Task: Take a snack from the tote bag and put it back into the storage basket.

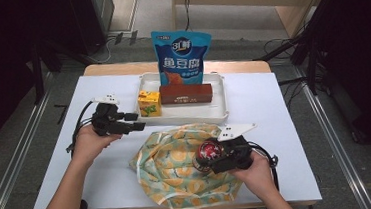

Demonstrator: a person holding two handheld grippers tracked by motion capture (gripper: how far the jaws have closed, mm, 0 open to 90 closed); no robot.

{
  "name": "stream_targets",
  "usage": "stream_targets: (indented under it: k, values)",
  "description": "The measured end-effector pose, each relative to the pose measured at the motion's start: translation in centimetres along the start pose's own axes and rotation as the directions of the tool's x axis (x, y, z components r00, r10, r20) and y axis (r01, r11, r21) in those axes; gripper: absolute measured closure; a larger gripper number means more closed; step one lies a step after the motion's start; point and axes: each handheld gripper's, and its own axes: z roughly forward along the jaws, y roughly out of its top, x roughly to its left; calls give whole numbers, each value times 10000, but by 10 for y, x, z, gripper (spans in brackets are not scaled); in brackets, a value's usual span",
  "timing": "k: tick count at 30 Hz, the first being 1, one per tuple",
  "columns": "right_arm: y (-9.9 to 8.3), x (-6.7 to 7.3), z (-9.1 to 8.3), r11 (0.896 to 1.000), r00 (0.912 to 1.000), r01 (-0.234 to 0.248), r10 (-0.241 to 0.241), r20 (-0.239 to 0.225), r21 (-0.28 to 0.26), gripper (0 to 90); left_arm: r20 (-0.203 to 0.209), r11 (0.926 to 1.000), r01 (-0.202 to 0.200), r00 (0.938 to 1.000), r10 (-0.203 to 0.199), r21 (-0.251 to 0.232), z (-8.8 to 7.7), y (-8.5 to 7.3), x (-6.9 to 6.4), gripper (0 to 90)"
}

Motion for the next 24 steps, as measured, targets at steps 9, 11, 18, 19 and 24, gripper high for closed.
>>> stream_targets:
  k: [9,11,18,19,24]
  values:
    - [8,-3,-2,9999,9999,-118,118,-85,-87,249,31,10000,-53,10000,53,7,-2,-1,-1,407]
    - [10,-3,-2,9997,9997,-205,204,-116,-90,249,36,10000,-50,10000,50,-23,-3,-2,-1,407]
    - [17,-6,-4,9997,9998,-145,143,-118,-182,250,73,10000,-18,10000,19,-98,-5,-4,-2,407]
    - [18,-6,-4,9997,9999,-124,122,-113,-212,250,58,10000,-23,10000,24,-90,-5,-4,-3,407]
    - [23,-8,-5,9996,9999,-74,71,-101,-262,250,79,9999,-14,10000,15,-141,-7,-5,-3,407]
